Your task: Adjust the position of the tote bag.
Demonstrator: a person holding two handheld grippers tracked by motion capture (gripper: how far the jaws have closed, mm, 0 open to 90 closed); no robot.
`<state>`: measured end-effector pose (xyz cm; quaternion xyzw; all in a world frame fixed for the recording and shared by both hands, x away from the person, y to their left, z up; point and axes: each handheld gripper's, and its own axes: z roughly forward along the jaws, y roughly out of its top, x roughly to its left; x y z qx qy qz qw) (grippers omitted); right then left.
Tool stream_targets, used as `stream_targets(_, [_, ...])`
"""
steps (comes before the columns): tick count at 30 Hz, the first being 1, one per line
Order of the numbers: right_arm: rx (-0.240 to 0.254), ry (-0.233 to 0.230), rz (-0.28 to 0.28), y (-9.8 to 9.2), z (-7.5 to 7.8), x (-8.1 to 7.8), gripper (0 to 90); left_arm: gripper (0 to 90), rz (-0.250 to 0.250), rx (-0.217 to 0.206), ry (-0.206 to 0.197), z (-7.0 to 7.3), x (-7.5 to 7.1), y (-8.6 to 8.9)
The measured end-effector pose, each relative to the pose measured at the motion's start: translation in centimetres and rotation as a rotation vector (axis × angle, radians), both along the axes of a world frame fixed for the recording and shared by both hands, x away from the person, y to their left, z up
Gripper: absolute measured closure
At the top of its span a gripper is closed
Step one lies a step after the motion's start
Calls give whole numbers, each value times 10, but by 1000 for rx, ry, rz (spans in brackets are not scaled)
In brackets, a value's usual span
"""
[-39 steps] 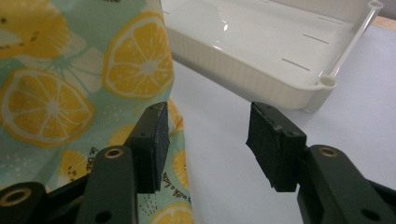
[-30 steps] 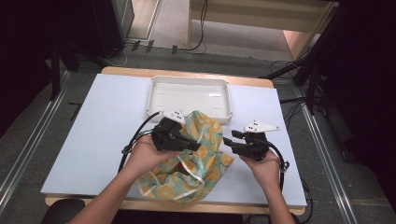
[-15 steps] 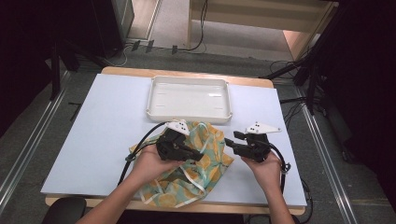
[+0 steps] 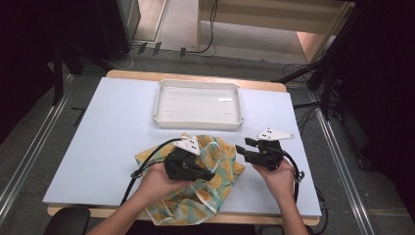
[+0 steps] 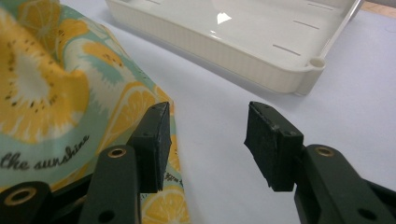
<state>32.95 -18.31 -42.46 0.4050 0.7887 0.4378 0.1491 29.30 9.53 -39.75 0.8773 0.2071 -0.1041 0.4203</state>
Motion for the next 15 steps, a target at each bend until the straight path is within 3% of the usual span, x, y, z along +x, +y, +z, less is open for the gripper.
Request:
stream_targets(5, [-3, -2, 4, 1, 0, 0, 509, 888, 6, -13, 17, -6, 3, -2])
stream_targets(8, [0, 2, 3, 1, -1, 0, 509, 888, -11, -20, 10, -7, -1, -7])
stream_targets(12, [-1, -2, 5, 0, -1, 0, 509, 877, 13, 11, -2, -11, 2, -4])
stream_targets(15, [-3, -3, 3, -1, -1, 0, 510, 843, 4, -9, -2, -7, 2, 0])
